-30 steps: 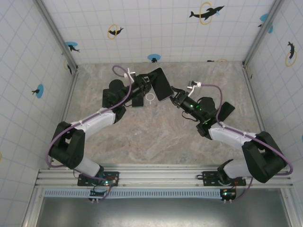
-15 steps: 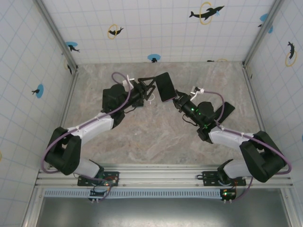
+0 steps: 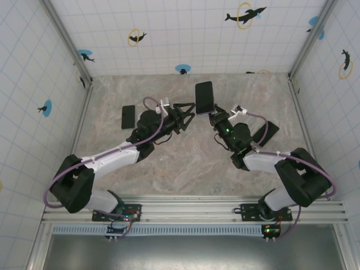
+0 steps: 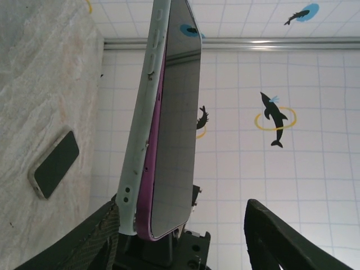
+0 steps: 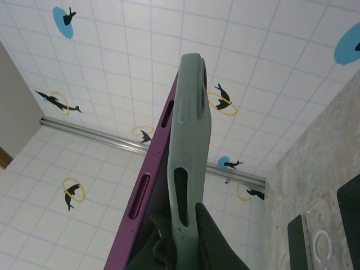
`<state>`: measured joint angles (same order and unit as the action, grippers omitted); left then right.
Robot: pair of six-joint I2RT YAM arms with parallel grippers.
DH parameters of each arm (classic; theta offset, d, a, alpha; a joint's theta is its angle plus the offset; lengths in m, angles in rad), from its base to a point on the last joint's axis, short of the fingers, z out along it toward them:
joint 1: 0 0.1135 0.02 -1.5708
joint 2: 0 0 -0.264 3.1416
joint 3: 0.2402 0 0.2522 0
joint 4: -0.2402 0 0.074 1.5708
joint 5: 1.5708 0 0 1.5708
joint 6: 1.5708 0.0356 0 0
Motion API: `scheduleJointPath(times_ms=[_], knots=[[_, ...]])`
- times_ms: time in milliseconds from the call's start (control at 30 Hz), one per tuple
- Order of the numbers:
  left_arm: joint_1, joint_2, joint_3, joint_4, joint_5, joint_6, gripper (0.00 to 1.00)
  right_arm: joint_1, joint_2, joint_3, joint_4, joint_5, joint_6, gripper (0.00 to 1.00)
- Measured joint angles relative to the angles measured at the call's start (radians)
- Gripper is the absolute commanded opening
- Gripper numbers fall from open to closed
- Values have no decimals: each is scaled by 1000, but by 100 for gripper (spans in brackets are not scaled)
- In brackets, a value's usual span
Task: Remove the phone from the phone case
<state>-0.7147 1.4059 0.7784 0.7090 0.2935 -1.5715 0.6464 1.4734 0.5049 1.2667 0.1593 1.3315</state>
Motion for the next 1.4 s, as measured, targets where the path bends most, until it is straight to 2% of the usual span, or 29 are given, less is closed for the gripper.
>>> scheduleJointPath(times_ms=[667,1400], knots=[[-27,58,-13,129,-13,-153,53,28,71,1,97,108,-34,6],[-39,66,-58,151,-3,-181,55,48,86,1,105,98,-55,6]])
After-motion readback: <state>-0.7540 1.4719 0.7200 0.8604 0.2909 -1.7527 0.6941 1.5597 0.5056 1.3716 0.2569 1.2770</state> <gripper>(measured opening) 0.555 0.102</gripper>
